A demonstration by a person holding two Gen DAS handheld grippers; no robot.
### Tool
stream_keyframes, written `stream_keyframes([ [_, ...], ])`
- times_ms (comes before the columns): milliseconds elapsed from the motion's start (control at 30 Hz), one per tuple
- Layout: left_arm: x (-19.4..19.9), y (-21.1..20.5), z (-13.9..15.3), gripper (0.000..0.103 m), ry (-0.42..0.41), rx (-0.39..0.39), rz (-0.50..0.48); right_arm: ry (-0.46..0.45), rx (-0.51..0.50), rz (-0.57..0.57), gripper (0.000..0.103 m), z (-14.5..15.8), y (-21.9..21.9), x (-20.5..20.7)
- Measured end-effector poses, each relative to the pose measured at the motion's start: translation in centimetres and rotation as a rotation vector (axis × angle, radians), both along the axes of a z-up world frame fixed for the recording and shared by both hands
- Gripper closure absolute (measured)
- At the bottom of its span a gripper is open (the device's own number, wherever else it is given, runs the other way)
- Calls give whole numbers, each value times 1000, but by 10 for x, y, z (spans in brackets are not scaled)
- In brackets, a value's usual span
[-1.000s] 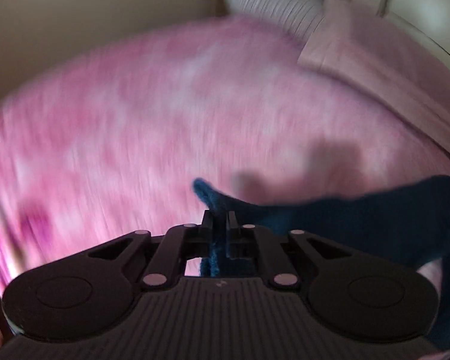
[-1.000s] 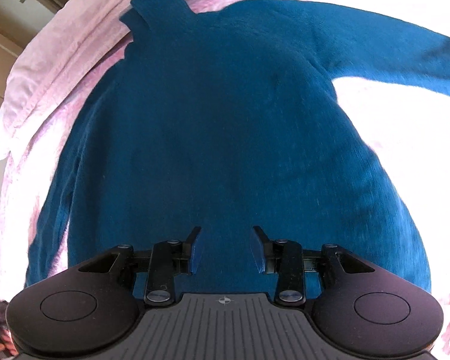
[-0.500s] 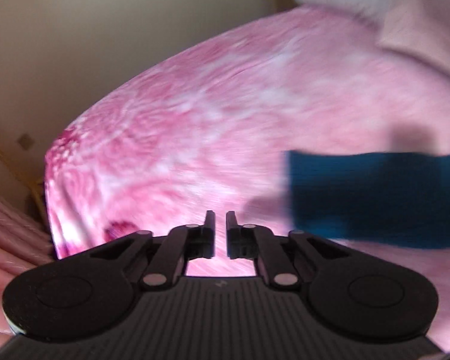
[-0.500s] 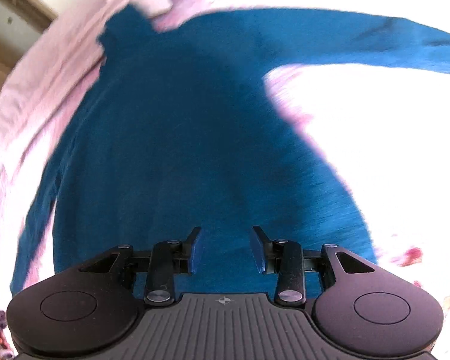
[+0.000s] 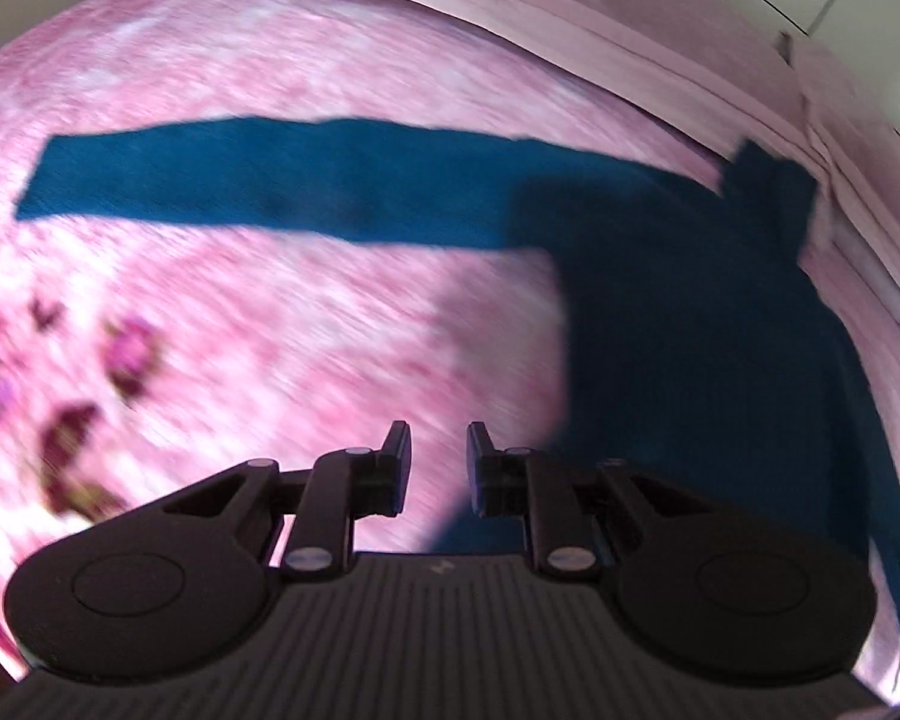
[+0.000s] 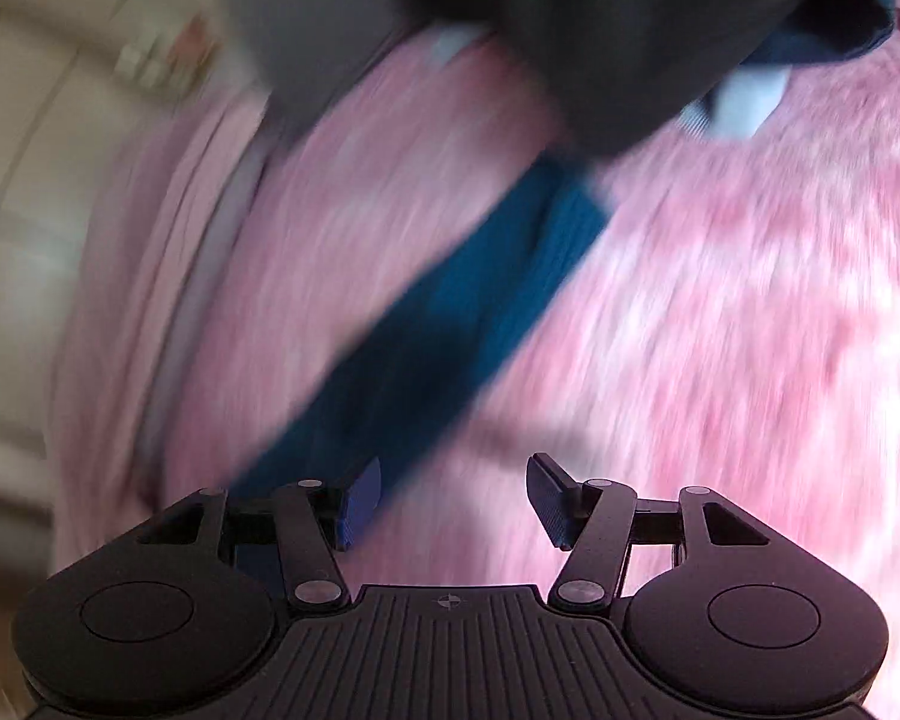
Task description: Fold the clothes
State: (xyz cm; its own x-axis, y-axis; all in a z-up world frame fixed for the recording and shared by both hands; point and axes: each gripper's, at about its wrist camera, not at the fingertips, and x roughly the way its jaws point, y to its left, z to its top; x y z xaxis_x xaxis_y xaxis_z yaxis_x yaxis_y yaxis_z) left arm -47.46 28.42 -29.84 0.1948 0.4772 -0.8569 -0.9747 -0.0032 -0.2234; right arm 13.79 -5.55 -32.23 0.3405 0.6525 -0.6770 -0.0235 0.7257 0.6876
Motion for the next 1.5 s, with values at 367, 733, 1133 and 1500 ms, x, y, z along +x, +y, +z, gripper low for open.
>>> stream_keyframes([
  [367, 6, -23, -1, 88, 74, -36, -10, -239, -190, 136, 97, 20, 18, 81],
  [733, -44, -43, -9, 87, 103, -117, -31, -139, -285, 514, 73, 27, 18, -3],
  [1133, -89, -68, -31, 83, 20, -236, -83, 211, -97, 726, 49, -9, -15, -183],
  [1500, -96, -89, -52, 69, -125, -280, -129, 96, -199, 742, 100, 23, -44, -197],
])
